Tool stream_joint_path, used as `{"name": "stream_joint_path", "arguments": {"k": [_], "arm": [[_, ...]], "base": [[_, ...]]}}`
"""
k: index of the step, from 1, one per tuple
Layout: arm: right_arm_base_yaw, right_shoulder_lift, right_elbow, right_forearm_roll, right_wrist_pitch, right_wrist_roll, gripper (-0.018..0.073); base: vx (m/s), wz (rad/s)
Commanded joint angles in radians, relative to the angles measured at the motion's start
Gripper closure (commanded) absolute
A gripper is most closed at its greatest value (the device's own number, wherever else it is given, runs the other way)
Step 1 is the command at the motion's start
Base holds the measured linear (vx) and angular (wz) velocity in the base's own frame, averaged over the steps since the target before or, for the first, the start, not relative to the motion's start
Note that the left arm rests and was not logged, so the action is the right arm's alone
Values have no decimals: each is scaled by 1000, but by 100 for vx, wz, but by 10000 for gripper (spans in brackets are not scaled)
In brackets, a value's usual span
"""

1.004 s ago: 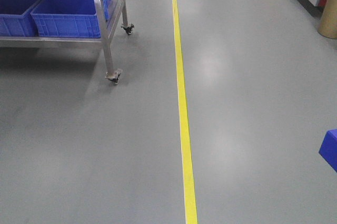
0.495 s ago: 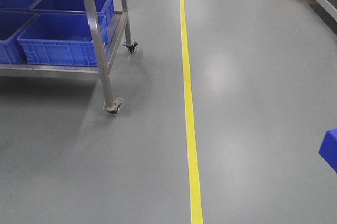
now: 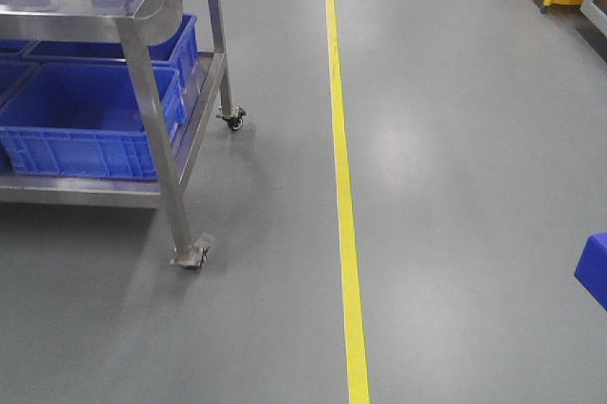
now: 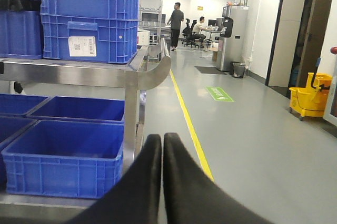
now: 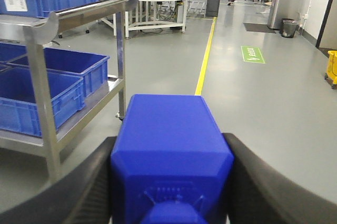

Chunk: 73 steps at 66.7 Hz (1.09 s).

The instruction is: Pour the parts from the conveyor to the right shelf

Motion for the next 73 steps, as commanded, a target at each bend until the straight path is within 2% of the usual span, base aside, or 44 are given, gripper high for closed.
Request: {"name": "stream_joint_path", "arguments": {"k": [1,18,35,73], "arm": [[1,10,-29,-5,-80,-10,568],[1,10,-29,-5,-80,-10,568],[1,10,-29,-5,-80,-10,568],[1,10,-29,-5,-80,-10,568]], "base": [[53,-1],[50,9],[42,39],[29,86]]}}
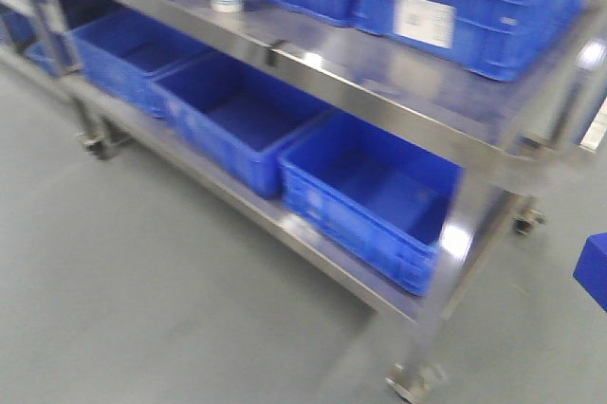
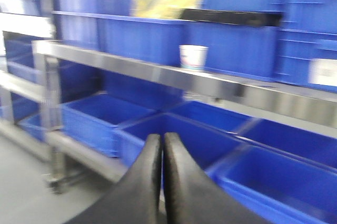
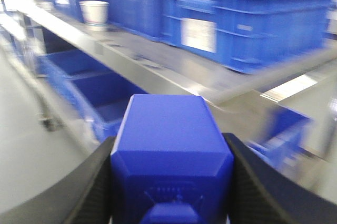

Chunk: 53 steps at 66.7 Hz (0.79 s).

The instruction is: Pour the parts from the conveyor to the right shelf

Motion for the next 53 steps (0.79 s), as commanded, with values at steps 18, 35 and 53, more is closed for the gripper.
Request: {"name": "stream_joint_path", "arguments": {"k": [18,35,53], "arm": [[1,10,-29,-5,-80,-10,568],[1,10,-29,-5,-80,-10,568],[1,10,-29,-5,-80,-10,568]], "base": [[22,86],[20,81],[15,83]]}}
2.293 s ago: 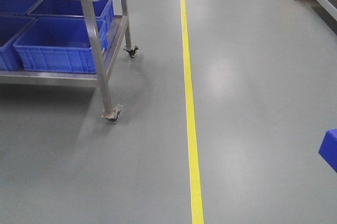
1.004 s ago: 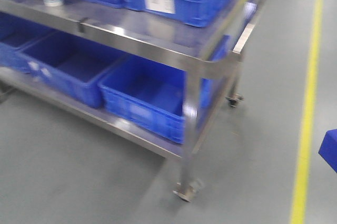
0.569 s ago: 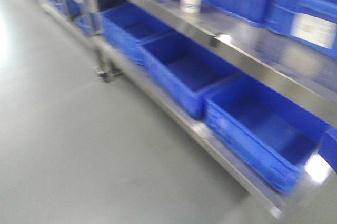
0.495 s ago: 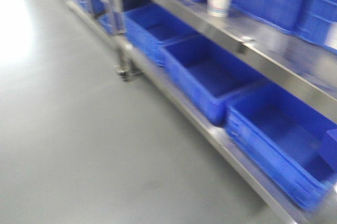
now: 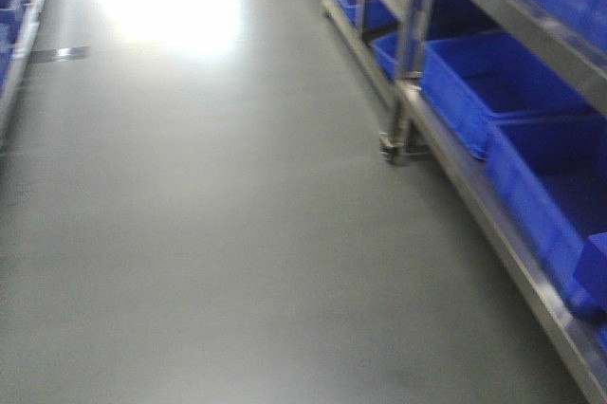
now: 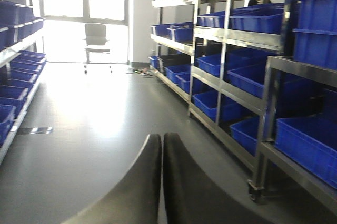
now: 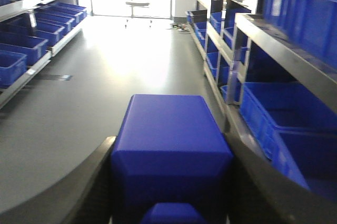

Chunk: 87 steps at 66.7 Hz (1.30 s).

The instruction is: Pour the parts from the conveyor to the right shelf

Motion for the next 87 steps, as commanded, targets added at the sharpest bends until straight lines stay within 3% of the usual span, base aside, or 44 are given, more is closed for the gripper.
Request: {"name": "stream_joint_path", "arguments": {"k": [1,43,87], "arm": [[1,10,-29,-5,-79,-10,568],[1,10,-29,-5,-80,-10,568],[1,10,-29,-5,-80,-10,568]], "base": [[11,79],[13,39],[42,-9]]}}
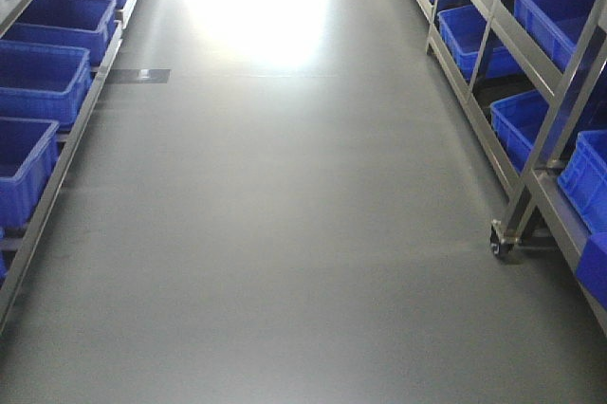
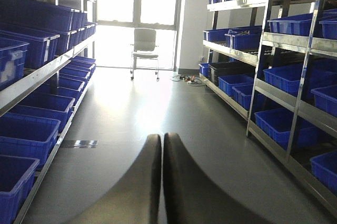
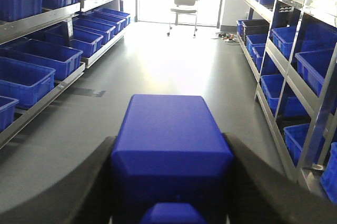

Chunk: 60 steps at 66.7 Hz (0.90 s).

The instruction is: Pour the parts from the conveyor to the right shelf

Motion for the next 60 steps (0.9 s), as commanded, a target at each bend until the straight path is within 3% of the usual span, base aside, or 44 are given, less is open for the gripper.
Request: {"name": "stream_joint_path", "arguments": {"k": [1,60], "arm": [[1,10,-29,-5,-80,-10,568],[1,10,-29,-5,-80,-10,568]], "base": [[57,-18],[62,1]]}}
